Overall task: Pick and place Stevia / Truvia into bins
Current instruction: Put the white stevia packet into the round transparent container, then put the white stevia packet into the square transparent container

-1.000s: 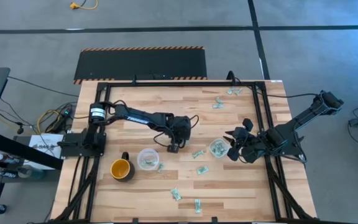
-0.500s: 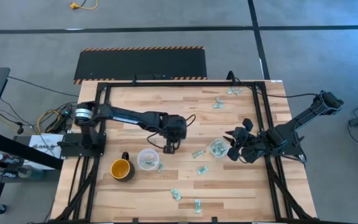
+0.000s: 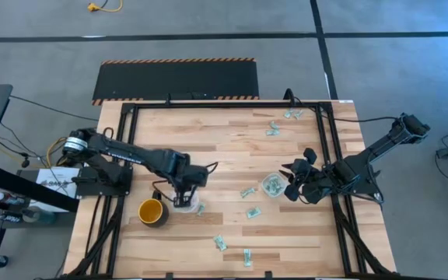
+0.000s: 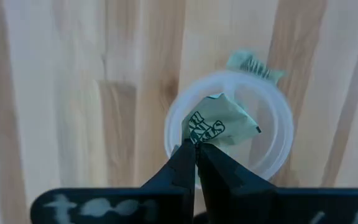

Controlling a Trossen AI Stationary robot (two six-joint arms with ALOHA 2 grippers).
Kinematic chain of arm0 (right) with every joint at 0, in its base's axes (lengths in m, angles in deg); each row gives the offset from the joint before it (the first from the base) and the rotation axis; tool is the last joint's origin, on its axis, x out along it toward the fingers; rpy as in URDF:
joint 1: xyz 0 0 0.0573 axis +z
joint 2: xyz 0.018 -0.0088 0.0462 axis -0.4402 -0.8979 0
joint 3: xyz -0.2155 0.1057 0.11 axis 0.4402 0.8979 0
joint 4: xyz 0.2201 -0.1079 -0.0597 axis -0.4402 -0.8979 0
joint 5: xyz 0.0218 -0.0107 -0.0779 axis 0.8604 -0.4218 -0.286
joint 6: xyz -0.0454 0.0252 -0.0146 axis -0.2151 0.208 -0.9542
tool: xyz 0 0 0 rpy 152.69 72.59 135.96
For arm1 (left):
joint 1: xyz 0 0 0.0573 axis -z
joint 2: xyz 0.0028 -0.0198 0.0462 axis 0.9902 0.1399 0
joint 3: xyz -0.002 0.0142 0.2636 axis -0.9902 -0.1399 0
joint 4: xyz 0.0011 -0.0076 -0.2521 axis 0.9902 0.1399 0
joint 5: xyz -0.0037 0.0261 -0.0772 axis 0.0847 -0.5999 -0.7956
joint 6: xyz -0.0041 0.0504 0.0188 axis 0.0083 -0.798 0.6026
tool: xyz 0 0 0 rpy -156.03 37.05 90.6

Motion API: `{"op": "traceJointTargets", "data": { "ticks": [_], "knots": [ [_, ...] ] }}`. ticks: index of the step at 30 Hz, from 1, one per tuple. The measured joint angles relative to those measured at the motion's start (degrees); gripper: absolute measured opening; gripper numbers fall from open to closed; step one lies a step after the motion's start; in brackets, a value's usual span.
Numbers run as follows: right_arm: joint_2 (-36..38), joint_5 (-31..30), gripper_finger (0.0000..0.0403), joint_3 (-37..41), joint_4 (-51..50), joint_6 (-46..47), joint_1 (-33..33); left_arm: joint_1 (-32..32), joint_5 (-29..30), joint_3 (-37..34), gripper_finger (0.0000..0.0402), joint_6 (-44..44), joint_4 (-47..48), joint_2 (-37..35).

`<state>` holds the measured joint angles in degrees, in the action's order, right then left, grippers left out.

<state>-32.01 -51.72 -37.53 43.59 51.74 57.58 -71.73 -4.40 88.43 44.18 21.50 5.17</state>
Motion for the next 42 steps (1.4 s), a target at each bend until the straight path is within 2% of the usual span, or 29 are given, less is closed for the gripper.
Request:
{"op": "traceJointTargets", "data": {
  "ticks": [5, 9, 15, 20, 23, 30, 33, 37, 42],
  "knots": [
    [0.02, 0.0, 0.0093, 0.0, 0.0, 0.0, 0.0, 1.39, -1.1, -5.56, 0.0, 3.61, -3.58, 0.04],
    [0.02, 0.0, 0.0093, 0.0, -0.01, 0.0, 0.0, 2.14, -1.23, -6.98, 0.0, 3.91, -5.5, 0.02],
    [0.0, 0.0, 0.0093, 0.0, 0.01, 0.0, 0.0, 2.26, -8.66, -9.57, 0.0, 2.35, -11.37, 0.04],
    [0.02, 0.02, 0.0093, 0.0, -0.01, 0.0, 0.0, 2.24, -9.04, -9.81, 0.0003, 2.53, -11.99, 0.04],
    [0.02, 0.02, 0.0093, 0.0, -0.01, 0.0, 0.0, 2.24, -9.04, -9.81, 0.0023, 2.83, -11.84, 0.04],
    [0.01, 0.02, 0.0093, 0.0, -0.01, 0.0, 0.0, 2.19, -8.61, -9.81, 0.0106, 3.65, -12.08, 0.04],
    [0.02, 0.02, 0.0093, 0.0, -0.01, 0.0, 0.0, 2.04, -8.19, -9.68, 0.0129, 2.9, -12.48, 0.04],
    [0.02, 0.02, 0.0093, 0.0, -0.01, 0.0, 0.0, 1.97, -7.65, -9.66, 0.0142, 3.19, -12.27, 0.04],
    [0.02, 0.04, 0.0093, 0.0, -0.01, 0.41, 0.0, 0.8, -9.01, -9.66, 0.014, 1.36, -12.32, 0.04]
  ]
}}
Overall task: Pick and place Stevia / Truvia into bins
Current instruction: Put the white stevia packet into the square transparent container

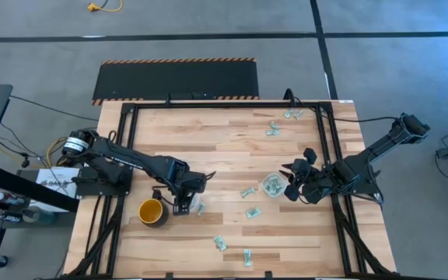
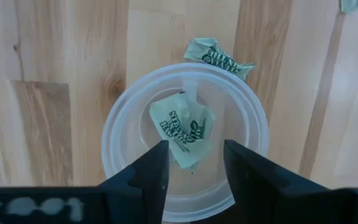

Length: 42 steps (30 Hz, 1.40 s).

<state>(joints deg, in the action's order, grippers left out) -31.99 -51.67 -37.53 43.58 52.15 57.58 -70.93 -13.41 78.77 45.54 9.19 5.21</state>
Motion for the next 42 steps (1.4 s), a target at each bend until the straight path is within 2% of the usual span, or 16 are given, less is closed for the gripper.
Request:
{"op": "traceJointTargets", "data": {
  "ticks": [9, 12, 16, 20, 23, 27, 32, 42],
  "knots": [
    [-0.02, 0.0, 0.0093, 0.0, -0.11, -0.22, 0.0, -0.22, -0.48, 0.02, 0.0118, -3.15, -1.59, 1.72],
    [0.0, 0.0, 0.0093, 0.0, -0.24, -0.39, 0.0, -0.27, 1.69, 0.0, 0.0113, -5.65, -2.28, 1.88],
    [0.0, -0.01, 0.0093, 0.0, -0.58, -0.41, 0.0, -0.82, 4.12, 0.17, 0.011, -10.03, -9.37, 1.23],
    [0.0, 0.0, 0.0093, 0.0, -0.42, -0.11, 0.0, -2.91, 5.2, 0.76, 0.011, -11.61, -22.65, 1.51],
    [0.0, 0.0, 0.0093, 0.0, -0.01, 0.01, 0.0, -4.91, 5.24, 0.81, 0.011, -14.08, -33.63, 3.33],
    [-0.01, 0.01, 0.0093, 0.0, 0.06, 0.03, 0.0, -6.93, 5.35, 0.81, 0.011, -15.51, -41.92, 7.34],
    [-0.02, 0.0, 0.0093, 0.0, 0.01, 0.03, 0.0, -8.81, 5.35, 0.79, 0.011, -15.49, -48.62, 12.61],
    [0.0, 0.0, 0.0093, 0.0, -0.41, 0.03, 0.0, -9.22, 3.61, 5.72, 0.011, -16.99, -48.8, 20.57]
  ]
}}
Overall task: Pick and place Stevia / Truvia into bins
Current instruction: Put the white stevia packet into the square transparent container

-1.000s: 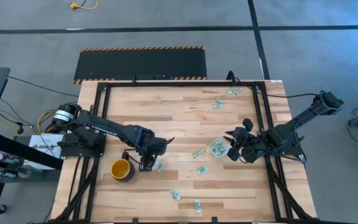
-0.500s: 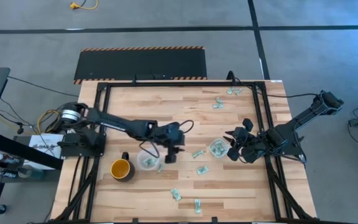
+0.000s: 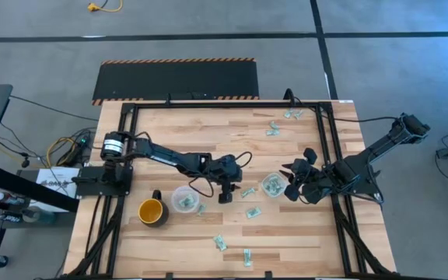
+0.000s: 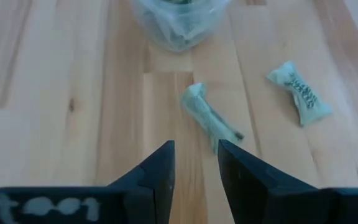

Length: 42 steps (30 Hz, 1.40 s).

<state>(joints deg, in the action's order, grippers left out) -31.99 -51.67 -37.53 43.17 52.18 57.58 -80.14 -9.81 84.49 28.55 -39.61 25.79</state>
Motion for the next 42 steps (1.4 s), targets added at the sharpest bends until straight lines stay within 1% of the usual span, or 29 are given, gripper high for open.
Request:
{"op": "traceJointTargets", "data": {
  "ticks": [7, 9, 12, 14, 16, 27, 35, 38, 42],
  "knots": [
    [0.0, -0.02, 0.0093, 0.0, -0.23, 0.01, -0.02, 0.71, -0.11, 1.2, 0.011, 0.47, -2.12, 1.88],
    [-0.02, -0.04, 0.0093, 0.0, -0.37, 0.02, -0.02, 1.23, -0.12, 1.01, 0.011, 0.55, -1.28, 2.01],
    [-0.01, -0.05, 0.0093, 0.0, -0.38, 0.01, -0.07, 1.92, 0.69, 1.35, 0.011, 0.52, -3.36, 3.04],
    [-0.02, -0.06, 0.0093, 0.0, -0.44, 0.02, -0.07, 2.16, 1.0, 0.99, 0.011, 0.7, -2.27, 3.69],
    [-0.02, -0.06, 0.0093, 0.0, -0.38, 0.0, -0.07, 2.42, 0.84, 1.75, 0.011, 1.04, -3.87, 5.14],
    [-0.02, -0.04, 0.0093, -0.04, -0.54, 0.02, -0.07, 3.11, 0.04, 6.19, 0.011, 1.66, -3.2, 10.16],
    [-0.02, -0.04, 0.0093, -0.04, -1.04, 0.02, -0.07, 3.05, 0.12, 6.52, 0.0108, 2.56, -4.05, 11.82],
    [-0.02, -0.05, 0.0093, -0.04, -1.11, 0.02, -0.07, 3.05, 0.31, 6.52, 0.0094, 2.58, -4.25, 11.86],
    [-0.02, -0.04, 0.0093, -0.04, -1.23, 0.04, -0.04, 3.03, 0.52, 6.41, 0.0048, 2.56, -5.61, 12.05]
  ]
}}
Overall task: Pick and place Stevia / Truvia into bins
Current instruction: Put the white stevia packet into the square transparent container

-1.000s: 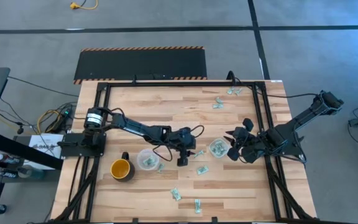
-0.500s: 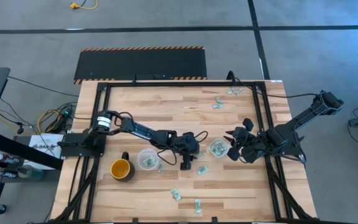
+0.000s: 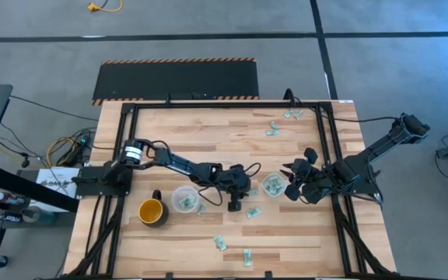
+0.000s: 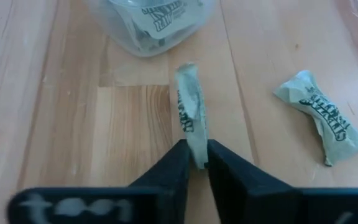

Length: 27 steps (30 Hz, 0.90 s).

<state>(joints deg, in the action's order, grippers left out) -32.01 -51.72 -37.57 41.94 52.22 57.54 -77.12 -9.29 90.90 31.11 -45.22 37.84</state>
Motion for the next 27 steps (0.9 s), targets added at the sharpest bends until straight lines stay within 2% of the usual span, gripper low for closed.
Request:
{"op": "traceJointTargets", "data": {
  "ticks": [3, 9, 16, 22, 27],
  "knots": [
    [0.0, 0.0, 0.0093, 0.0, -0.04, 0.0, 0.0, -0.13, 0.09, -0.02, 0.001, 0.02, -0.54, 0.08],
    [0.0, -0.02, 0.0093, 0.0, -0.07, -0.02, -0.01, -0.13, 0.63, 1.21, 0.0003, 0.58, 1.28, 0.07],
    [0.02, -0.06, 0.0093, 0.0, -0.07, -0.02, 0.0, -0.07, 0.99, 10.33, 0.0001, 0.31, 15.89, 0.06],
    [0.02, -0.17, 0.0093, 0.0, -0.13, -0.42, 0.0, 0.07, 4.68, 18.34, 0.0, -2.4, 27.71, -0.03],
    [0.28, -0.2, 0.0093, 0.02, -1.09, -0.46, -0.02, -0.01, 6.27, 23.71, 0.0, -4.35, 30.66, -0.24]
  ]
}}
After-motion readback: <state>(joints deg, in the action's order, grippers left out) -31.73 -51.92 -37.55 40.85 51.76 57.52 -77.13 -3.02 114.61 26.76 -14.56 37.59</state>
